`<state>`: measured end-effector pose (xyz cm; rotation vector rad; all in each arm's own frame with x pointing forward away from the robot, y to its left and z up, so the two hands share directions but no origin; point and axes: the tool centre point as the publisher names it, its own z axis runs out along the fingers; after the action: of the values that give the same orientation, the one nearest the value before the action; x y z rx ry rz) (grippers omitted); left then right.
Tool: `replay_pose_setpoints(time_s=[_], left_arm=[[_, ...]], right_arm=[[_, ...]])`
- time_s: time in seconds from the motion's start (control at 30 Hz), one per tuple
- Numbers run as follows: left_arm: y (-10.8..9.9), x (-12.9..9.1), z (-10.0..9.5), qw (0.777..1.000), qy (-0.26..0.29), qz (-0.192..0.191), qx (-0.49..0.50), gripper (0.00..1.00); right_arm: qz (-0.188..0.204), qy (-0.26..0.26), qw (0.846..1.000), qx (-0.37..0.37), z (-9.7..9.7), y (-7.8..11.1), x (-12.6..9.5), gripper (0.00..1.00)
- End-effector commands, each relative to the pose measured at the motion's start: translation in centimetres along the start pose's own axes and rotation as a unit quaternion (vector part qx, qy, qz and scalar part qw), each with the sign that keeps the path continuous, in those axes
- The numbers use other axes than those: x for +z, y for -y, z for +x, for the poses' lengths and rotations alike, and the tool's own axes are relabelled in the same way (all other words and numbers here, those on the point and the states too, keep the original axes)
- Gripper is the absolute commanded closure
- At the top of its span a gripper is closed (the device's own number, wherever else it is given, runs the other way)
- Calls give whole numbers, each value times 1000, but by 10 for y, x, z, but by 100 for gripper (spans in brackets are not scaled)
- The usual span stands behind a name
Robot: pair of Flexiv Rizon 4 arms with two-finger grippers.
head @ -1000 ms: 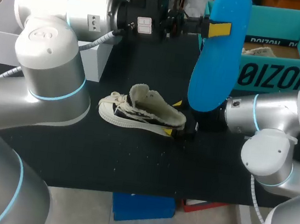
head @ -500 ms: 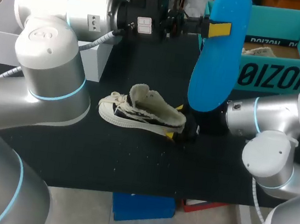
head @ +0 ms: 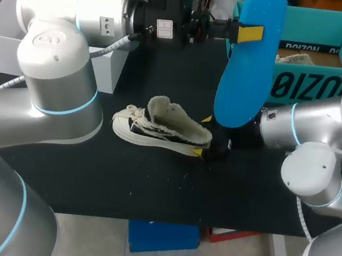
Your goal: Take the shoe out of the shoebox, open the shoe tongue, remove and reinsert the insole, then place the shoe into the shoebox
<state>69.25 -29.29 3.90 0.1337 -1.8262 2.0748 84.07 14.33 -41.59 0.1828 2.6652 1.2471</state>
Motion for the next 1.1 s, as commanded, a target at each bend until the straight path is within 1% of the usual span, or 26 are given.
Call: replay_pose_setpoints(time_s=[0.03,0.13,0.27,0.4,0.47,0.5,0.57,0.63,0.67,0.7,0.77,0.83,0.9,1.1], left_arm=[[-1,2,0,1000,2,0,0,100],[-1,2,0,1000,2,0,0,100],[-1,2,0,1000,2,0,0,100],[-1,2,0,1000,2,0,0,100],[-1,2,0,1000,2,0,0,100],[-1,2,0,1000,2,0,0,100],[-1,2,0,1000,2,0,0,100],[-1,2,0,1000,2,0,0,100],[-1,2,0,1000,2,0,0,100],[-1,2,0,1000,2,0,0,100],[-1,2,0,1000,2,0,0,100],[-1,2,0,1000,2,0,0,100],[-1,2,0,1000,2,0,0,100],[-1,2,0,1000,2,0,0,100]], right_arm=[[88,-23,996,-10,-13,-14,-20,0],[146,-33,989,-9,-22,-22,-28,0],[192,-51,980,-20,-29,-30,-29,0],[236,-75,968,-33,-32,-36,-27,6],[264,-89,960,-43,-32,-39,-25,7],[273,-94,956,-47,-32,-41,-24,9],[286,-103,951,-55,-31,-46,-20,6],[296,-106,947,-61,-31,-51,-17,5],[303,-109,945,-64,-30,-52,-15,6],[312,-112,941,-69,-29,-53,-14,5],[323,-114,937,-72,-29,-56,-11,7],[344,-118,928,-79,-29,-58,-9,6],[358,-120,922,-85,-28,-62,-6,8],[394,-122,905,-100,-31,-67,5,8]])
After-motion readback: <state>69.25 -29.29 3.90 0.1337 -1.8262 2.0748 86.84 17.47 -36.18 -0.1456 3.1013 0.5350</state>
